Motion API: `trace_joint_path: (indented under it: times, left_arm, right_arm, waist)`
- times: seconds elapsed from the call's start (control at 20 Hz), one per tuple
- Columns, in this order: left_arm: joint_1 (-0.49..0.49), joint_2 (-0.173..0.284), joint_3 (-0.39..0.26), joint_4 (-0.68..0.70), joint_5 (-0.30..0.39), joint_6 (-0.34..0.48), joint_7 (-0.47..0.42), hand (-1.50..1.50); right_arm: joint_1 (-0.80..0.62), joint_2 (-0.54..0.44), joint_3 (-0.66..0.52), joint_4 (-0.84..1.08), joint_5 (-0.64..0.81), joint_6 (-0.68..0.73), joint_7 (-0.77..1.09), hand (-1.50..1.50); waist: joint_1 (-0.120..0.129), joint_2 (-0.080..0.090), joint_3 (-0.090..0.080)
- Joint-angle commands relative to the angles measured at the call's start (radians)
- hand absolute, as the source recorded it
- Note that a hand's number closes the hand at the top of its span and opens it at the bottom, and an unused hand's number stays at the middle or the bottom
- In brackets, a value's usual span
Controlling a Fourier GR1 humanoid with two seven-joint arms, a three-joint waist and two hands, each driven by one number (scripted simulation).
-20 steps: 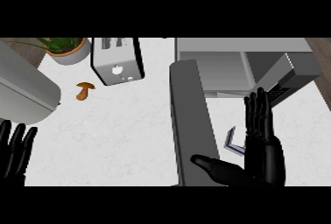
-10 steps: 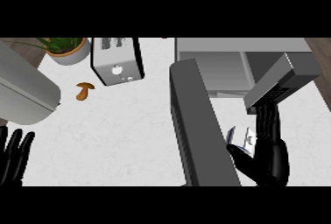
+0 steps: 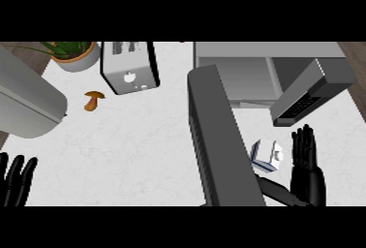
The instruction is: Pick up the milk, place it into the microwave and close the microwave
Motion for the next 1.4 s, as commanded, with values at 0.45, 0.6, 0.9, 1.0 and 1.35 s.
trace_joint_path:
  times: [0.45, 0.6, 0.9, 1.0, 1.35]
  left_arm:
    - [0.017, -0.006, 0.033, -0.032, 0.024, -0.044, 0.019, -1.5]
    - [-0.021, 0.033, 0.092, -0.062, 0.095, -0.034, 0.087, -1.5]
    - [0.051, 0.038, 0.123, -0.039, 0.131, -0.099, 0.029, -1.5]
    - [0.05, -0.006, 0.02, -0.037, 0.038, -0.048, 0.003, -1.5]
    - [0.033, -0.006, 0.045, -0.077, 0.054, -0.043, 0.064, -1.5]
  right_arm:
    - [-0.085, 0.017, -0.069, 0.309, 0.017, 0.077, -0.239, -1.5]
    - [-0.132, 0.01, -0.116, 0.426, -0.014, 0.124, -0.306, -1.5]
    - [-0.206, 0.013, -0.158, 0.457, 0.003, 0.041, -0.242, -1.5]
    - [-0.272, -0.011, -0.232, 0.641, -0.005, 0.035, -0.337, -1.5]
    - [-0.284, -0.082, -0.294, 0.765, -0.009, 0.048, -0.386, -1.5]
  waist:
    - [0.002, 0.001, 0.0]
    - [0.003, 0.001, 0.001]
    - [0.005, 0.0, 0.0]
    - [0.009, 0.002, 0.001]
    - [0.004, 0.001, 0.001]
